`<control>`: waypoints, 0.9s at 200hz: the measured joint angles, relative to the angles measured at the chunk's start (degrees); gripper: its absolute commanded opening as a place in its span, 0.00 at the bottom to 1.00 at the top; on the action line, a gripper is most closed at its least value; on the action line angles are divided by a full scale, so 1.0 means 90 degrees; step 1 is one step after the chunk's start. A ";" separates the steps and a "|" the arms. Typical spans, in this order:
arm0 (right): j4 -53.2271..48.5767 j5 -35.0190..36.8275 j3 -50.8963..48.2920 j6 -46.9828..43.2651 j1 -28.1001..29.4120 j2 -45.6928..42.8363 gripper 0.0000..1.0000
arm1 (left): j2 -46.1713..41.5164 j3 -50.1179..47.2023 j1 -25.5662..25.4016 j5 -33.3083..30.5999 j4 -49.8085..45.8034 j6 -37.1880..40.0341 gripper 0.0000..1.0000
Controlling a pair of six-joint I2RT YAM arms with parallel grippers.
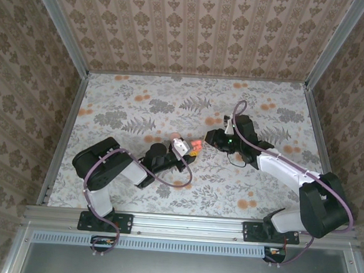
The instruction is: Insert the wireless bluetooth earbuds into the charging case
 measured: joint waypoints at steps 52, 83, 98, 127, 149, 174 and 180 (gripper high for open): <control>0.0046 0.0012 -0.0083 -0.0002 0.0097 0.0000 0.23 | -0.0061 0.0000 -0.0024 -0.0005 0.0000 -0.0039 0.12; 0.0046 0.0049 -0.0095 -0.0002 0.0102 0.0000 0.23 | -0.0112 0.0002 -0.0036 -0.0005 0.0005 -0.0039 0.12; 0.0078 0.0053 -0.0100 -0.0005 0.0117 0.0002 0.23 | -0.0117 0.0002 -0.0036 -0.0007 0.0005 -0.0039 0.12; 0.0090 0.0056 -0.0100 -0.0002 0.0158 0.0002 0.23 | -0.0163 0.0002 -0.0036 -0.0007 0.0007 -0.0039 0.12; 0.0138 0.0070 -0.0100 -0.0002 0.0182 0.0073 0.23 | -0.0194 0.0002 -0.0036 -0.0027 0.0007 -0.0039 0.12; 0.0138 0.0119 -0.0100 -0.0005 0.0216 0.0202 0.23 | -0.0214 0.0002 -0.0036 -0.0046 0.0010 -0.0039 0.12; 0.0143 0.0146 -0.0100 -0.0005 0.0221 0.0209 0.23 | -0.0223 0.0002 -0.0036 -0.0049 0.0007 -0.0039 0.12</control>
